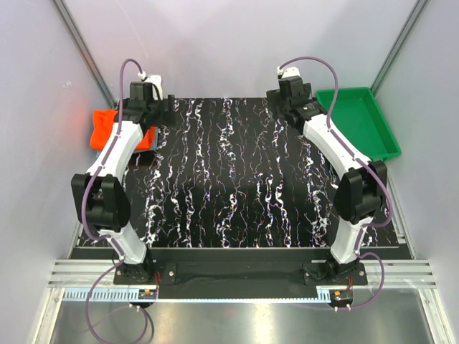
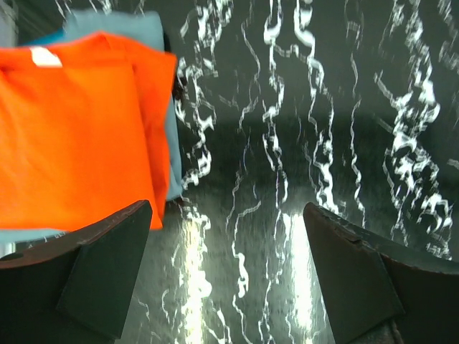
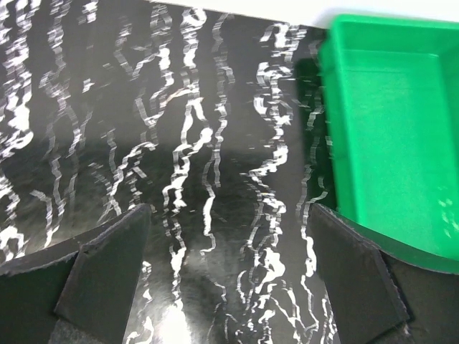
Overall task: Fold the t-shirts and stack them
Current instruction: Neatly place the folded tshirt to the corner
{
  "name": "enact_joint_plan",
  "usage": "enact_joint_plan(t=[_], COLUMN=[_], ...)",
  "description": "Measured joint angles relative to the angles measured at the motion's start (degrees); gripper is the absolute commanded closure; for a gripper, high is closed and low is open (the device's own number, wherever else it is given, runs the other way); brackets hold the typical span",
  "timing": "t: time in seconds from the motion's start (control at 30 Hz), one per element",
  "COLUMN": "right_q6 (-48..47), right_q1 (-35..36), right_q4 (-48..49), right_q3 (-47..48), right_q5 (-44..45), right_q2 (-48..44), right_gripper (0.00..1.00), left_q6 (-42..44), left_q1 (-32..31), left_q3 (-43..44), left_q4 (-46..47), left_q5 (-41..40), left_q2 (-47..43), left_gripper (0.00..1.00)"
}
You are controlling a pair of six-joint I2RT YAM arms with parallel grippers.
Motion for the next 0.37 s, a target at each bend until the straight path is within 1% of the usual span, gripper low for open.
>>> enact_joint_plan(t=[0.17,0.37], right_q6=[1.0,1.2], right_q1=[0.0,0.0], right_q4=[1.5,2.0], right_q3=[-1.7,-3.3], right_q5=[5.2,5.4], right_q2=[-1.8,-3.7], right_gripper=[0.00,0.00], left_q6=[1.5,3.8], left_q1=[-0.6,-1.5], left_q3=[-0.6,-0.6], left_q4=[-0.6,0.3], left_q5=[0.0,-0.1], left_q2=[-1.6,-4.7], left_gripper=[0.07,0.07])
